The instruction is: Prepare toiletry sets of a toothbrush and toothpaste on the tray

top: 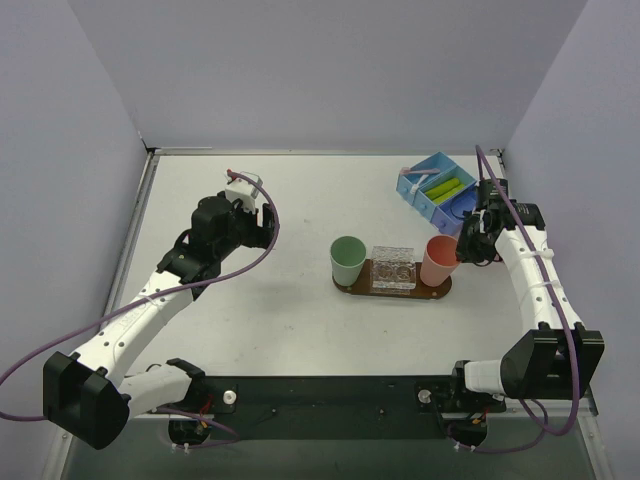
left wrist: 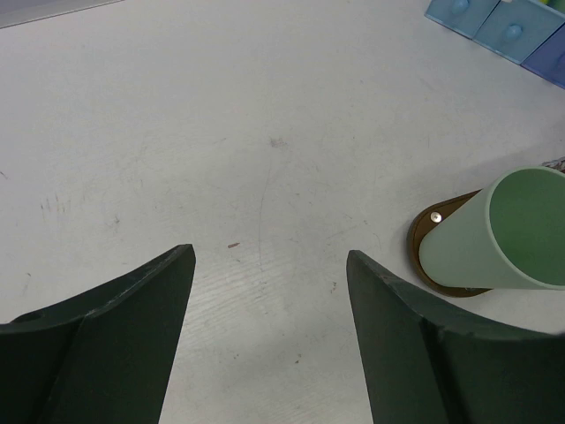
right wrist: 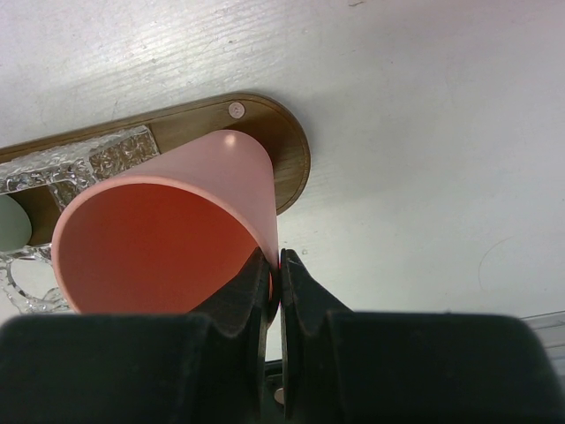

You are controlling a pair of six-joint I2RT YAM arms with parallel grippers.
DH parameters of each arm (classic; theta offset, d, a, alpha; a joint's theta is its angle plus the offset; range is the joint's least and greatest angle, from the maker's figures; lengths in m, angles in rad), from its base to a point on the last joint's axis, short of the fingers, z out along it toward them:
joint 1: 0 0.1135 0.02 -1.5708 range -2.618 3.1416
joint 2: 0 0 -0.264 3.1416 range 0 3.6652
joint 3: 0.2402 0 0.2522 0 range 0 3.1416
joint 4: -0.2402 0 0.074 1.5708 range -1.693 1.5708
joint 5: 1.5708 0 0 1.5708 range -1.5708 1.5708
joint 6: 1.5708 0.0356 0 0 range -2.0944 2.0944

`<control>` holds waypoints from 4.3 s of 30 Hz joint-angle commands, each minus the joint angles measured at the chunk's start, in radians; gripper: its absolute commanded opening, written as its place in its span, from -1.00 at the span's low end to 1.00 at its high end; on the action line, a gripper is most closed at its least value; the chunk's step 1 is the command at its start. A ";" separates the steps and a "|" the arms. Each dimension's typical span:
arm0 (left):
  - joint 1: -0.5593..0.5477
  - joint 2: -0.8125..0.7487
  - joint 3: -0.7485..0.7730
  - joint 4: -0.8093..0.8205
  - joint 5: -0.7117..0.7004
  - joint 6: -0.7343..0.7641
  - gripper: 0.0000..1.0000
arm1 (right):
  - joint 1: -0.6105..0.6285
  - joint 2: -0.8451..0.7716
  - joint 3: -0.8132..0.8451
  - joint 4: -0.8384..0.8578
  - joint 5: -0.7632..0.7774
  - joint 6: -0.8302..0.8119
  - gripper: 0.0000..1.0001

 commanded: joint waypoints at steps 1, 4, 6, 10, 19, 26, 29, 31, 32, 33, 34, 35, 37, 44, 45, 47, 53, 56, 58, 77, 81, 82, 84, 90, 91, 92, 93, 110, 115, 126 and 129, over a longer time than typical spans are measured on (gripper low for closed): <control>-0.008 -0.003 0.003 0.049 -0.005 0.002 0.60 | 0.006 0.010 -0.013 -0.016 0.021 0.008 -1.00; -0.010 -0.003 0.004 0.049 -0.005 0.002 0.60 | 0.007 0.014 -0.015 -0.017 0.021 0.009 -1.00; -0.011 -0.006 0.004 0.051 -0.005 0.002 0.60 | 0.006 0.014 -0.013 -0.017 0.023 0.011 -1.00; -0.011 -0.006 0.003 0.049 -0.007 0.002 0.60 | 0.006 0.025 -0.015 -0.017 0.025 0.011 -1.00; -0.013 -0.006 0.004 0.048 -0.008 0.003 0.60 | 0.007 0.037 -0.019 -0.017 0.023 0.006 -1.00; -0.014 -0.009 0.003 0.049 -0.008 0.003 0.60 | 0.007 0.039 -0.024 -0.017 0.031 0.008 -1.00; -0.014 -0.010 0.004 0.048 -0.010 0.003 0.60 | 0.006 0.042 -0.027 -0.019 0.032 0.008 -1.00; -0.016 -0.010 0.004 0.049 -0.010 0.003 0.60 | 0.006 0.044 -0.027 -0.017 0.031 0.011 -1.00; -0.016 -0.012 0.006 0.048 -0.010 0.003 0.60 | 0.006 0.045 -0.024 -0.020 0.031 0.009 -1.00; -0.016 -0.013 0.004 0.046 -0.011 0.003 0.60 | 0.006 0.047 -0.022 -0.019 0.031 0.011 -0.92; -0.016 -0.012 0.006 0.048 -0.011 0.003 0.61 | 0.006 0.047 -0.024 -0.019 0.032 0.011 -0.87; -0.016 -0.012 0.004 0.046 -0.011 0.003 0.60 | 0.006 0.047 -0.022 -0.020 0.032 0.011 -0.83; -0.017 -0.015 0.006 0.046 -0.013 0.003 0.61 | 0.006 0.045 -0.019 -0.022 0.032 0.011 -0.74; -0.020 -0.016 0.006 0.046 -0.016 0.005 0.60 | 0.006 0.041 -0.015 -0.022 0.032 0.011 -0.50; -0.020 -0.018 0.006 0.046 -0.016 0.005 0.61 | 0.006 0.038 -0.013 -0.022 0.034 0.012 -0.46; -0.020 -0.018 0.004 0.045 -0.016 0.005 0.61 | 0.006 0.033 -0.012 -0.022 0.032 0.012 -0.41; -0.020 -0.018 0.006 0.045 -0.021 0.008 0.60 | 0.007 0.011 0.004 -0.020 0.041 0.005 -0.23; -0.020 -0.021 0.004 0.043 -0.027 0.009 0.61 | 0.006 -0.007 0.010 -0.020 0.067 0.011 -0.14; -0.020 -0.026 0.004 0.046 -0.031 0.009 0.61 | 0.006 -0.025 0.018 -0.020 0.071 0.014 -0.08; -0.016 -0.027 -0.011 0.061 -0.100 0.048 0.60 | 0.018 0.045 0.280 0.137 0.061 0.040 -0.22; -0.013 -0.015 -0.013 0.062 -0.106 0.054 0.61 | 0.018 0.172 0.366 0.216 0.023 0.064 -0.27; -0.013 -0.013 -0.013 0.063 -0.108 0.055 0.61 | 0.024 0.203 0.393 0.225 0.020 0.068 -0.28; -0.011 -0.010 -0.013 0.062 -0.113 0.059 0.61 | 0.041 0.301 0.477 0.239 0.021 0.064 -0.31; -0.003 -0.009 -0.013 0.058 -0.126 0.071 0.61 | 0.041 0.550 0.679 0.239 0.021 0.058 -0.42; -0.002 -0.009 -0.013 0.058 -0.128 0.071 0.61 | 0.040 0.574 0.711 0.239 0.020 0.060 -0.43; -0.002 -0.007 -0.013 0.058 -0.128 0.074 0.61 | 0.040 0.615 0.725 0.239 0.020 0.063 -0.46; 0.000 -0.007 -0.013 0.058 -0.130 0.074 0.61 | 0.038 0.637 0.735 0.239 0.020 0.069 -0.46; 0.003 -0.009 -0.008 0.052 -0.134 0.080 0.61 | -0.045 0.834 0.746 0.266 0.008 0.230 -0.50; 0.001 -0.013 -0.010 0.052 -0.128 0.079 0.61 | -0.045 0.870 0.740 0.292 0.020 0.268 -0.46; 0.001 -0.016 -0.011 0.052 -0.128 0.080 0.61 | -0.040 0.949 0.772 0.335 -0.002 0.345 -0.42; 0.001 -0.013 -0.010 0.052 -0.130 0.079 0.61 | -0.036 0.969 0.783 0.335 0.008 0.348 -0.41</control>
